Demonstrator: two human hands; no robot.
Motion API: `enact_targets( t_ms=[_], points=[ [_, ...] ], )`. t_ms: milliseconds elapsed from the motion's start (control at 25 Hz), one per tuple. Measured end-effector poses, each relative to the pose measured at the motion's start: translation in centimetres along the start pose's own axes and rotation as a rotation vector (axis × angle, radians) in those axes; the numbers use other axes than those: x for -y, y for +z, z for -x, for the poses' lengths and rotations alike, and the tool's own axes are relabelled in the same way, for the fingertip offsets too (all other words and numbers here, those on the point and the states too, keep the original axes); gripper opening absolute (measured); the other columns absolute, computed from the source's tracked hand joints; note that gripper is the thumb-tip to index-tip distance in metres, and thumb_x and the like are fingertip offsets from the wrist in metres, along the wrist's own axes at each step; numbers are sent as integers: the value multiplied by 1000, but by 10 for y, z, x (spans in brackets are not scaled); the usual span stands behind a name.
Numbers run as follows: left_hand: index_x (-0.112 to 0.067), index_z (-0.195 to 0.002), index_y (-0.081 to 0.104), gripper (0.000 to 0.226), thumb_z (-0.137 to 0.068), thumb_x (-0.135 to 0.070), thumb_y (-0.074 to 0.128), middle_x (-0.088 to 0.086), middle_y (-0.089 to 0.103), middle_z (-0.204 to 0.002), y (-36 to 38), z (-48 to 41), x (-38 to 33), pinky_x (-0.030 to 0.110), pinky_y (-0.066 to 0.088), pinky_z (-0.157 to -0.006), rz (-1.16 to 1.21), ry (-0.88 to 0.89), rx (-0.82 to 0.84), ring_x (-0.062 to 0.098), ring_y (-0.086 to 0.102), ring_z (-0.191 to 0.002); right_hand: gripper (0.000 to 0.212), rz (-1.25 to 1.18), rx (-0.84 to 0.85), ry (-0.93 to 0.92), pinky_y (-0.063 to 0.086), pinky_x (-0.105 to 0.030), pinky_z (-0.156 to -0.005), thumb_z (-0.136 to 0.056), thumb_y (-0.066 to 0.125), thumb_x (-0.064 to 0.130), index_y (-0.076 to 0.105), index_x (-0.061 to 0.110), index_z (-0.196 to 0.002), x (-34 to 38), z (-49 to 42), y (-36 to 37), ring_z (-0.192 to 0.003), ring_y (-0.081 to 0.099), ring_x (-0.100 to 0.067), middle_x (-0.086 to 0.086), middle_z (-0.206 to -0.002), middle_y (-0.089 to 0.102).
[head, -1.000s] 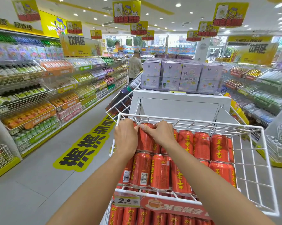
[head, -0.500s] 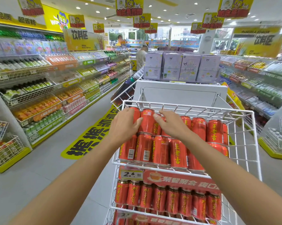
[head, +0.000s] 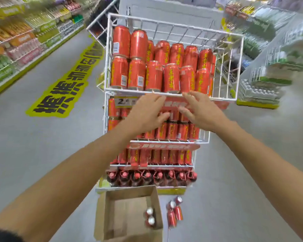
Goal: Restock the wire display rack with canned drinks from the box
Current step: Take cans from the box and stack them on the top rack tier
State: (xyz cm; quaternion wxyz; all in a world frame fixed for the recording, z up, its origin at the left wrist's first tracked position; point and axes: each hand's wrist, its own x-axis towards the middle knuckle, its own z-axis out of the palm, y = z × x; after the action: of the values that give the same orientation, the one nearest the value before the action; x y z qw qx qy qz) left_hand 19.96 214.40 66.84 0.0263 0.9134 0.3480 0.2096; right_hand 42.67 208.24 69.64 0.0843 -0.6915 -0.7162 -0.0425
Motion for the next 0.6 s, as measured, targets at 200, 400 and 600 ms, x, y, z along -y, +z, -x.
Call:
enact_targets(
  t_ms=[200, 400, 600],
  points=[
    [-3, -130, 57, 65, -91, -53, 43, 16, 65, -119, 117, 77, 13, 49, 48, -97, 97, -69, 142, 35, 59, -113, 80, -118, 138, -80, 36, -48, -118, -97, 31, 64, 43, 9, -155, 27, 49, 134, -142, 42, -39, -21, -153, 46],
    [-6, -120, 59, 53, -88, -47, 51, 16, 66, -108, 276, 187, 37, 47, 48, -90, 181, -264, 415, 38, 60, -105, 84, -290, 470, 34, 40, -48, -116, -94, 29, 66, 42, 11, -155, 44, 116, 328, -141, 41, -38, -18, -154, 44],
    [-6, -138, 52, 67, -91, -54, 48, 19, 58, -135, 407, 287, 40, 49, 41, -109, 154, -305, 786, 38, 51, -127, 70, -363, 734, 172, 46, -46, -101, -95, 34, 63, 43, 19, -147, 41, 220, 477, -136, 44, -37, -12, -150, 44]
  ],
)
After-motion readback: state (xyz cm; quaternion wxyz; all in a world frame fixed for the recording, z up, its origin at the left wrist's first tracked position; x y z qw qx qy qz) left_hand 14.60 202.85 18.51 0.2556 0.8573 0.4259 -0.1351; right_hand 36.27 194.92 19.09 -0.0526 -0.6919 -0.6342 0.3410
